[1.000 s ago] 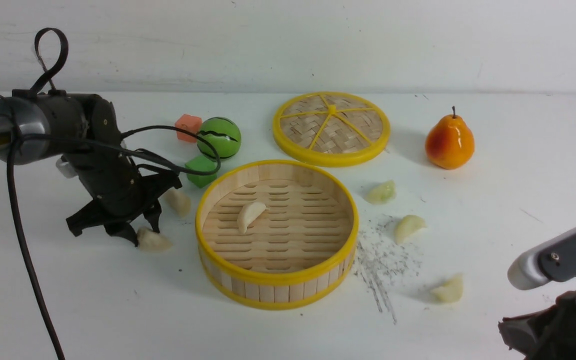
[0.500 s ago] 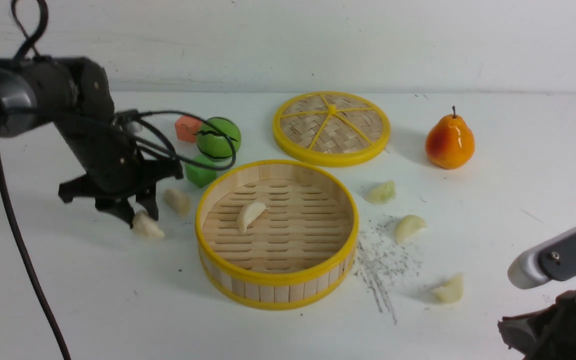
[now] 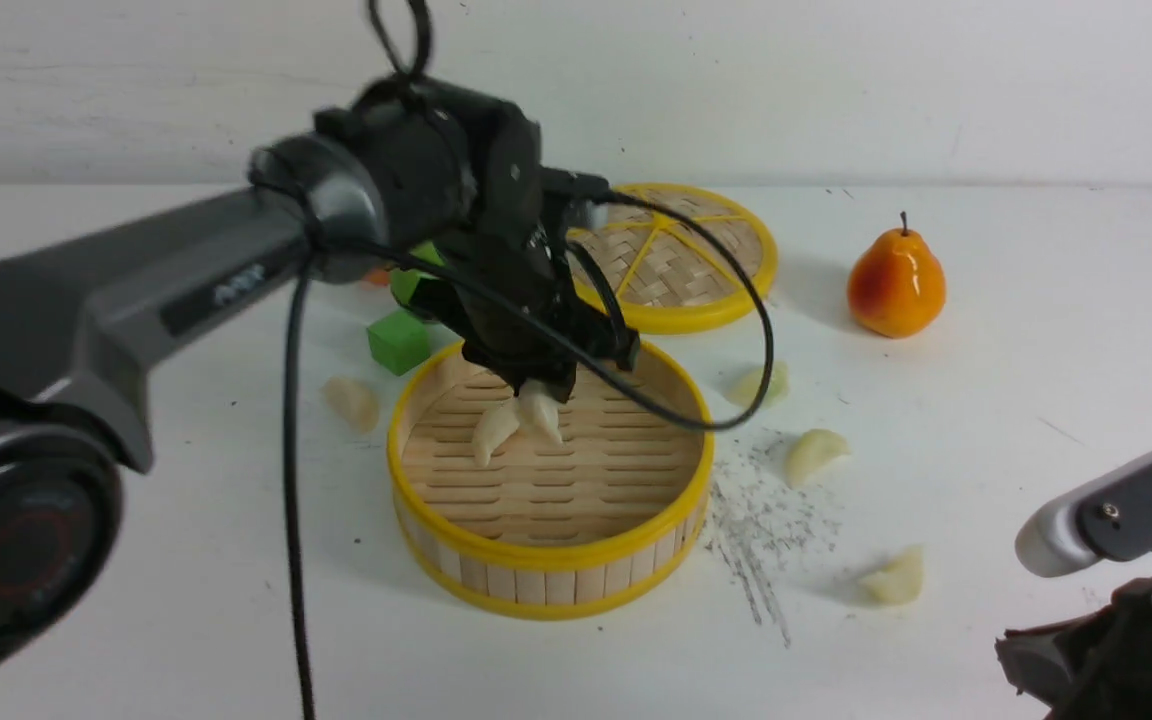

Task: Put the dumplings into the steamer on the white table.
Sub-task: 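Place the dumpling into the bamboo steamer basket with the left gripper, then reach for and grasp a dumpling on the table with the left gripper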

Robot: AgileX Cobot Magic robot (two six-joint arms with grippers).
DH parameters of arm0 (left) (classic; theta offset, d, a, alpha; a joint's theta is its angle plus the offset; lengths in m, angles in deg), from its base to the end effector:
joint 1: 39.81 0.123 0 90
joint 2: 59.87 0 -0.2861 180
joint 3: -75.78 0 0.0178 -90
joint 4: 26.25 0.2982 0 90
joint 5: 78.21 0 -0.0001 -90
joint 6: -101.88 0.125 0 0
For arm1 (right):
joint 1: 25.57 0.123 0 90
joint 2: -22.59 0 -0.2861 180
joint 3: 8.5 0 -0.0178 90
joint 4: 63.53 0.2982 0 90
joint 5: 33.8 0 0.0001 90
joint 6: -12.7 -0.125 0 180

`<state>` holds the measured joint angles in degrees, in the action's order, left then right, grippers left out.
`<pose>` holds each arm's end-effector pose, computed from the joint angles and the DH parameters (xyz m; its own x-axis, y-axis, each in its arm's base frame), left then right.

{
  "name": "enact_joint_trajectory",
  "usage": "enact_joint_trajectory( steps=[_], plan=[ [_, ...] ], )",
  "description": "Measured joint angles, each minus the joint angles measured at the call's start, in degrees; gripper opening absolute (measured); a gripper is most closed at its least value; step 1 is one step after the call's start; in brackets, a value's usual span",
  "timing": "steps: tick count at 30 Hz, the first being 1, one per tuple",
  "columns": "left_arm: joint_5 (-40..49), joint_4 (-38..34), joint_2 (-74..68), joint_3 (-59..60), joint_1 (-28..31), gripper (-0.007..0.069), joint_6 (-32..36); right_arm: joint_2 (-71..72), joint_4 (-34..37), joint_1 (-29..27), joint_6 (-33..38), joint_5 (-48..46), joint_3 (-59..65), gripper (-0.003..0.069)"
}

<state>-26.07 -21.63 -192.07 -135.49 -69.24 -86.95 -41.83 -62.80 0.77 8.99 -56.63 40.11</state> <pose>0.4785 -0.2608 0.1847 -0.8202 0.3431 -0.4577 0.3817 0.9242 0.0089 0.2192 0.1092 0.1910 -0.6754 -0.2491 -0.6941 -0.3963 0.9164 0.0568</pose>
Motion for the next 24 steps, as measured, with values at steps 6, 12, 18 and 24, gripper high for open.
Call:
enact_joint_trajectory(
  steps=[6,12,18,24],
  plan=[
    [-3.5,3.7,-3.3,0.0,-2.2,0.0225,4.9,0.0,-0.2,0.0,0.0,0.0,0.0,0.0025],
    [-5.5,2.2,-3.3,0.0,-3.0,0.029,6.8,0.0,-0.4,0.0,0.0,0.0,0.0,0.0027],
    [-3.5,3.6,-0.3,0.0,-2.9,0.0389,3.3,0.0,-0.3,0.0,0.0,0.0,0.0,0.0032],
    [-0.1,11.1,8.4,-0.3,2.5,0.0366,-7.5,0.0,-0.3,0.0,0.0,0.1,0.0,0.0032]
  ],
)
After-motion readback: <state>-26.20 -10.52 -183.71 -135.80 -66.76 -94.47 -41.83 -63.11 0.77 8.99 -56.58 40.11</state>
